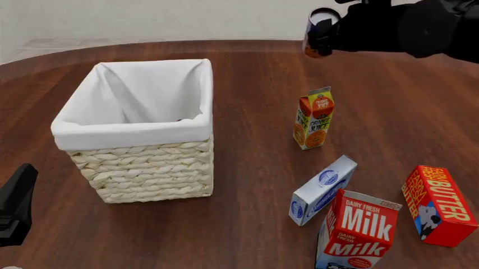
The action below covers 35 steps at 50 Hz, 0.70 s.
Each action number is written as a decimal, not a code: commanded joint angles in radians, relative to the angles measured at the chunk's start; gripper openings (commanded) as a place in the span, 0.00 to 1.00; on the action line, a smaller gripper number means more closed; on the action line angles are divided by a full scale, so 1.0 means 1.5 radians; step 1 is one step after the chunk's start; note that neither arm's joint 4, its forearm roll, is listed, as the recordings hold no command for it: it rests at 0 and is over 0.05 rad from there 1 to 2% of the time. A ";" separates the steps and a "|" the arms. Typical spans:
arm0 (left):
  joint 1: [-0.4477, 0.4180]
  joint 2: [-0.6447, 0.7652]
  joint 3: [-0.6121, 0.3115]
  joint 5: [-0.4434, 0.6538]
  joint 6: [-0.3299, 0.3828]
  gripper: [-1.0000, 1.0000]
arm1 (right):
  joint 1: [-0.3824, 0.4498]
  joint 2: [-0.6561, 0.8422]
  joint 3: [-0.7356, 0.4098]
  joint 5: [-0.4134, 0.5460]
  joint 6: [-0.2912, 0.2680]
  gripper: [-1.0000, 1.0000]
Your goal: Pick up the alphabet soup and the tomato sauce, and put them in the basket.
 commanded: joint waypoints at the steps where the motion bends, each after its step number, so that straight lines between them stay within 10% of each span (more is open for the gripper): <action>1: 0.000 0.000 0.000 0.000 0.000 1.00 | 0.035 -0.015 -0.009 0.005 0.012 0.00; 35: 0.000 0.000 0.000 0.000 0.000 1.00 | 0.135 -0.037 -0.037 0.034 0.009 0.00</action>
